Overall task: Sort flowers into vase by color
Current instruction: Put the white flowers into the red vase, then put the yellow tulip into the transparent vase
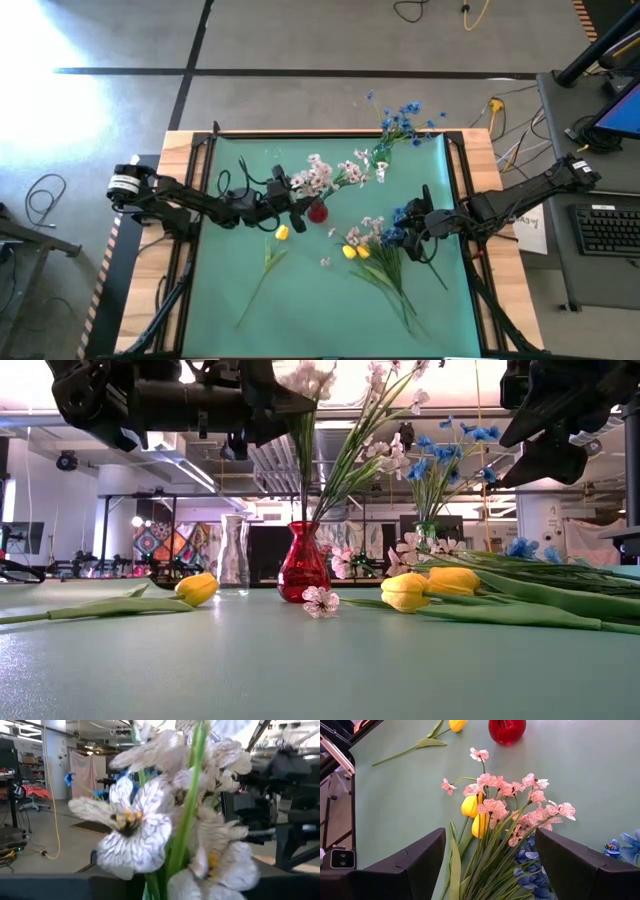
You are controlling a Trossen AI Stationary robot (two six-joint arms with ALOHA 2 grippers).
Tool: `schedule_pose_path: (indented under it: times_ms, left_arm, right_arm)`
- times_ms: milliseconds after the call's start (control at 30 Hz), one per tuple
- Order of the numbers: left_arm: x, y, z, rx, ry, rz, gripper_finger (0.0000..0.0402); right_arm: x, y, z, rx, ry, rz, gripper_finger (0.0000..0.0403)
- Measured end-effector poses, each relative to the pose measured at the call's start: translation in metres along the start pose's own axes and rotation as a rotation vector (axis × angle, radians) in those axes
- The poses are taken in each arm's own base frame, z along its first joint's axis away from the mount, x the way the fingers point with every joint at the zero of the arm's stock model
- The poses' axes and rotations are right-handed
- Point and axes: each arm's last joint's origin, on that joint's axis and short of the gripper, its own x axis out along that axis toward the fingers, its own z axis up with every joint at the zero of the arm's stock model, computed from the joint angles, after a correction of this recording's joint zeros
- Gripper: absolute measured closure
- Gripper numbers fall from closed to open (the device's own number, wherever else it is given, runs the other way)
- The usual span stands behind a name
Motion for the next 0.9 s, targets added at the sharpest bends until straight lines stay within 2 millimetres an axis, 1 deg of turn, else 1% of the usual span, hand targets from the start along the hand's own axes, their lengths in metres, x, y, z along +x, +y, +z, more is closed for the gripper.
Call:
schedule_pose_path:
  times_ms: [267, 400, 533, 700, 900]
  left_arm:
    - [-0.004, 0.000, -0.004, 0.036, 0.119, -0.003, 0.0173]
    - [-0.010, 0.003, 0.001, 0.054, 0.203, 0.000, 0.0152]
    - [-0.021, 0.006, 0.007, 0.082, 0.319, 0.003, 0.0136]
    - [-0.032, 0.011, 0.023, 0.085, 0.500, 0.028, 0.0130]
    - [-0.043, 0.014, 0.050, 0.014, 0.765, 0.117, 0.0129]
  right_arm:
    - [0.000, 0.000, 0.000, 0.000, 0.004, 0.003, 0.0106]
    - [0.000, 0.000, 0.000, 0.000, 0.004, 0.004, 0.0106]
    - [0.000, 0.000, 0.000, 0.003, 0.006, 0.005, 0.0106]
    - [0.000, 0.000, 0.000, 0.017, 0.008, 0.003, 0.0106]
    - [0.000, 0.000, 0.000, 0.046, 0.010, 0.003, 0.0106]
